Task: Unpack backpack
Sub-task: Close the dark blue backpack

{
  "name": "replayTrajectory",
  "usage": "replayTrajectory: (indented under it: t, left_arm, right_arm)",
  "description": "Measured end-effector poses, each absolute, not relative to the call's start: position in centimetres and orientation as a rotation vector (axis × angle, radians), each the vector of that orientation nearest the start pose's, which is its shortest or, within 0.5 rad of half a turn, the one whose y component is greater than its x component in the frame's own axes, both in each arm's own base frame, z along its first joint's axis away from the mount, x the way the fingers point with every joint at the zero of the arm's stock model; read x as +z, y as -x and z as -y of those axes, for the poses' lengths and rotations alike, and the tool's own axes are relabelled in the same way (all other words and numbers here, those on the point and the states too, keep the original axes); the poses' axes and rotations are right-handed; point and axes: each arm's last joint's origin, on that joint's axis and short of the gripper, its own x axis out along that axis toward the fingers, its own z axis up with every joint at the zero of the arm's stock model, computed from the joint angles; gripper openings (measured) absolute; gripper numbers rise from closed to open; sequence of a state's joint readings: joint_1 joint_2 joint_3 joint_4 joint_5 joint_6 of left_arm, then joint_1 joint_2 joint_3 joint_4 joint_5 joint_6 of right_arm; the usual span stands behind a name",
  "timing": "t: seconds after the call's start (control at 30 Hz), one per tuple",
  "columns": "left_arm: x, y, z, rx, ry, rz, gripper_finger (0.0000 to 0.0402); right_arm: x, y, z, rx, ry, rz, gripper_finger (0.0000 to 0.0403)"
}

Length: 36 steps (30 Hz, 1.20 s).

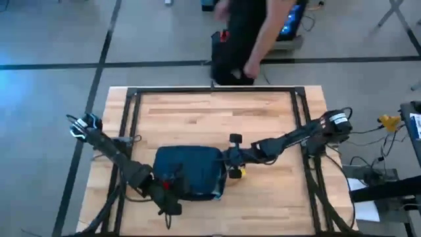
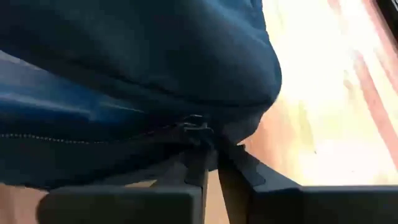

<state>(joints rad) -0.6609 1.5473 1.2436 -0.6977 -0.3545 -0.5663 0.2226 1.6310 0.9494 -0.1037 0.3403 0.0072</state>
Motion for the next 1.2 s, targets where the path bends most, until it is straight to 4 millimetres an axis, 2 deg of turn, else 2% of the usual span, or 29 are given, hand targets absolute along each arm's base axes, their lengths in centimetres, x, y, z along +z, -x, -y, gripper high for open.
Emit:
replayTrajectory:
  t: [0.13,0.3,0.53,0.63,0.7,0.8,0.87,0.97,1.07,1.2]
  left_arm:
    - [29.0,-25.7,17.0,-0.016,0.064,-0.882,0.008]
    - [29.5,-27.2,14.0,0.003,0.045,-0.842,0.0108]
    - [29.8,-30.1,11.6,-0.404,0.271,-0.804,0.014]
    - [29.9,-30.5,10.7,-0.508,0.277,-0.808,0.0152]
    - [30.2,-30.7,9.6,-0.484,0.188,-0.76,0.0158]
    - [30.5,-31.6,6.9,-0.239,0.028,-0.676,0.0162]
    - [29.5,-32.6,4.4,-0.165,0.0,-0.691,0.0162]
    - [27.3,-34.4,1.0,-0.185,0.036,-0.725,0.016]
    - [25.3,-36.1,-1.6,-0.264,0.068,-0.703,0.0164]
    - [22.3,-37.5,-4.1,-0.251,0.053,-0.772,0.0175]
  right_arm:
    - [20.0,-32.0,-6.3,-0.116,0.212,-0.772,0.0003]
    - [21.4,-31.0,-6.1,-0.117,0.215,-0.778,0.0001]
    - [22.4,-29.1,-5.8,-0.182,0.252,-0.817,0.0]
    - [22.4,-28.7,-5.7,-0.181,0.259,-0.82,0.0]
    - [22.3,-28.6,-5.7,-0.181,0.262,-0.827,0.0]
    - [22.2,-28.6,-5.7,-0.178,0.266,-0.831,0.0]
    - [22.2,-28.6,-5.8,-0.175,0.267,-0.831,0.0]
    - [22.1,-28.5,-6.1,-0.169,0.259,-0.833,0.0]
    - [22.1,-28.4,-6.6,-0.161,0.25,-0.834,0.0]
    - [22.1,-28.2,-7.1,-0.143,0.257,-0.833,0.0]
